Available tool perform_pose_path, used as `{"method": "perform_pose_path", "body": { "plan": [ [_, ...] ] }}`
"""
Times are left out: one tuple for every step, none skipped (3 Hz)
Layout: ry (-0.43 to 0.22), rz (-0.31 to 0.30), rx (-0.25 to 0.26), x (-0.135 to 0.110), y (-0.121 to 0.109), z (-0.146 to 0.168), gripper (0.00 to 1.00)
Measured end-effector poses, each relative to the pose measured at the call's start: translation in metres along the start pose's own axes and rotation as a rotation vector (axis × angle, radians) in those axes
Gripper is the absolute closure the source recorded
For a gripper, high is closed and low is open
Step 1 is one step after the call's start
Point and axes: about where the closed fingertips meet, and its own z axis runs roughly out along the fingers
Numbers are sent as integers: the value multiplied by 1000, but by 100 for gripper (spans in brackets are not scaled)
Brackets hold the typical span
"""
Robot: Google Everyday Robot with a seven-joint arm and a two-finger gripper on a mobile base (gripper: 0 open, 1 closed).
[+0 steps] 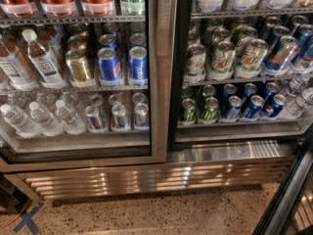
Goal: Open right fridge door
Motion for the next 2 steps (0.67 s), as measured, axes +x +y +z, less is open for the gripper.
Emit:
{"method": "perform_pose_path", "body": {
  "plan": [
    [-154, -101, 36, -46, -31, 11, 0],
    [-363, -178, 66, -106, -46, 8, 0]
  ]
}}
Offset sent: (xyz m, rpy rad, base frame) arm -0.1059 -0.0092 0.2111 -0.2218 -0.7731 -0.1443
